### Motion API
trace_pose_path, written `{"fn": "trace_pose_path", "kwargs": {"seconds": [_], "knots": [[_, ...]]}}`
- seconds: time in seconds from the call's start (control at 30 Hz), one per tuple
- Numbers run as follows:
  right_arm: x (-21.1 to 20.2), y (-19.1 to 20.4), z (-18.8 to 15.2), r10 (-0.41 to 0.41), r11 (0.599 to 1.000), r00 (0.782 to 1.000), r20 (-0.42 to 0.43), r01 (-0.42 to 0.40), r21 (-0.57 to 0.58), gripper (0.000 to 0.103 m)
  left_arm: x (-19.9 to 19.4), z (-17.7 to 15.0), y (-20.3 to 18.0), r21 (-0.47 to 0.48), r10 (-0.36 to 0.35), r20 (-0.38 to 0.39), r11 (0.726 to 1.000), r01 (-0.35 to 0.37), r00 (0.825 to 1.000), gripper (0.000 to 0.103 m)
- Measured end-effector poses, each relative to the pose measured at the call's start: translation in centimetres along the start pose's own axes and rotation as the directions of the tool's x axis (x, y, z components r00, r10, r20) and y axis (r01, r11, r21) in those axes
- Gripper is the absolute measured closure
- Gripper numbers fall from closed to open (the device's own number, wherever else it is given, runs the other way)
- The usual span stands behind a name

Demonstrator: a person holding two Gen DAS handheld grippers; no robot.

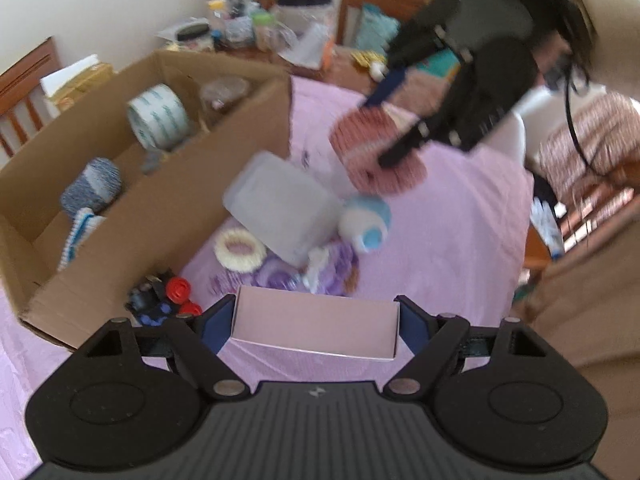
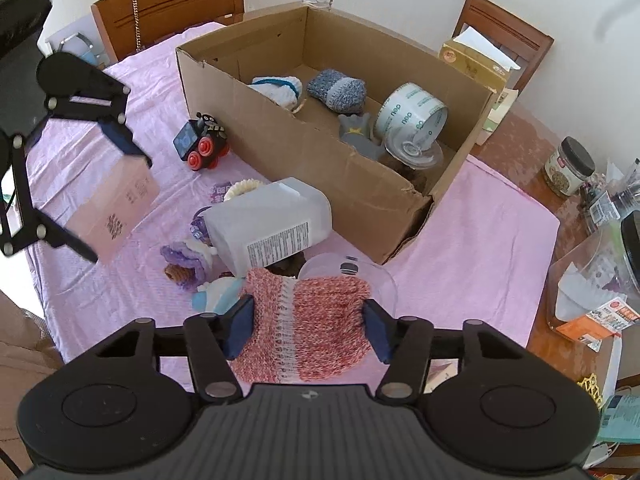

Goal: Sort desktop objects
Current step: 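Grasp pink flat box with left tool while right tool grasps pink knit sock, then carry pink box and pink sock into the cardboard box and open both tools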

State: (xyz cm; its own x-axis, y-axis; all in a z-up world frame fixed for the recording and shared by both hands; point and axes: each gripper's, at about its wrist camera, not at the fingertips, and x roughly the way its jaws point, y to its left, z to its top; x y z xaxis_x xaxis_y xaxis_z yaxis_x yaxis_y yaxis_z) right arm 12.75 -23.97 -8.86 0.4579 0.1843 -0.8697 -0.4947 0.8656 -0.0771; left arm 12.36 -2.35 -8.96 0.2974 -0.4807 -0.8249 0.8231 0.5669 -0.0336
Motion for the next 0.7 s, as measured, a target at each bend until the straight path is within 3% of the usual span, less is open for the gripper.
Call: {"fn": "trace_pose_path", "kwargs": {"seconds": [0.4,0.7], "knots": [[-2.0,-0.1,1.0,-0.001,1.0,0.999,0.049,0.002,-0.018,0.044,-2.7,3.5,2.5,-0.082,0.079,0.08,0.994,-0.072,0.994,0.02],[-4.6,-0.9,4.3,-0.029,0.998,0.99,0.135,0.037,-0.052,0.044,-3.5,6.3,5.2,-0.097,0.164,0.113,0.983,-0.153,0.98,0.02]]}}
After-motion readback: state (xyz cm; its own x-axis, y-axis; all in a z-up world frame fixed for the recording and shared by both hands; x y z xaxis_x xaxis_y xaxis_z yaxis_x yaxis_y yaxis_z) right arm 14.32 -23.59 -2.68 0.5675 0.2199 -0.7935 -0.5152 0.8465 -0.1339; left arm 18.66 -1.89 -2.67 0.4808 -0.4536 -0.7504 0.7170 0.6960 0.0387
